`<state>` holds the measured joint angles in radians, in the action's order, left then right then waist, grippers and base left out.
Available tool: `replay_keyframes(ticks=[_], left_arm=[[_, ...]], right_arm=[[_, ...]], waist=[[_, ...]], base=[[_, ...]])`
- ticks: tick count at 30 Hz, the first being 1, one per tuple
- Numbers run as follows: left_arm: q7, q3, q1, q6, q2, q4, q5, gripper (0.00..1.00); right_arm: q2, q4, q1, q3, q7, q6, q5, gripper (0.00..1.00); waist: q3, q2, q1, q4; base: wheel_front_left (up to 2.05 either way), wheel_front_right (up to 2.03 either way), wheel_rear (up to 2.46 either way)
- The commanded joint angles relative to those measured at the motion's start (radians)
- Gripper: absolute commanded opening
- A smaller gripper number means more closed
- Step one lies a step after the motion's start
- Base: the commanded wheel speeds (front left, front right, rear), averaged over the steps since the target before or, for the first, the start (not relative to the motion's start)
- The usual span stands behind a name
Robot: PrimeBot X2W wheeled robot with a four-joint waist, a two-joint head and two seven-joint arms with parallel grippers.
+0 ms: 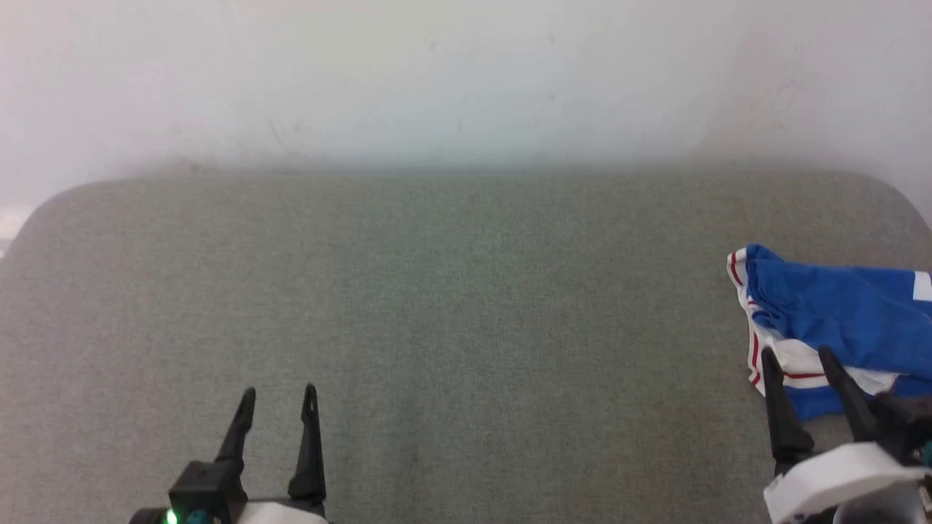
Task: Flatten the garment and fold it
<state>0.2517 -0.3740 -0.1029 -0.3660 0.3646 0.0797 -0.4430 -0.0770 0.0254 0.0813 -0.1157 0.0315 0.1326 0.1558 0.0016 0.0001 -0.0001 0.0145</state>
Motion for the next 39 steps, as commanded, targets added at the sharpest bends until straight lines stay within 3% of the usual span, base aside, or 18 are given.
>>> replay_keyframes(ticks=[1,18,19,39], left_arm=[[0.007,-0.007,-0.020,0.014,-0.008,-0.012,0.001,1.00],[0.010,0.017,-0.043,0.052,-0.051,-0.063,0.007,1.00],[0.005,0.015,-0.038,0.049,-0.051,-0.061,0.004,0.00],[-0.028,0.059,-0.020,0.088,-0.083,-0.063,0.058,0.00]], right_arm=[[0.013,-0.011,0.027,-0.009,0.018,-0.002,-0.014,1.00],[0.027,-0.106,0.038,0.012,0.091,-0.002,0.007,1.00],[0.023,-0.105,0.046,0.013,0.085,0.000,0.003,0.00],[0.022,-0.095,0.031,0.029,0.069,0.000,-0.017,0.00]], waist=[[-0.036,-0.0001,0.0001,0.026],[-0.038,-0.0001,0.0001,0.006],[-0.038,-0.0001,0.0002,0.006],[-0.034,-0.0001,0.0002,0.004]], base=[[0.00,0.00,0.00],[0.00,0.00,0.00],[0.00,0.00,0.00],[0.00,0.00,0.00]])
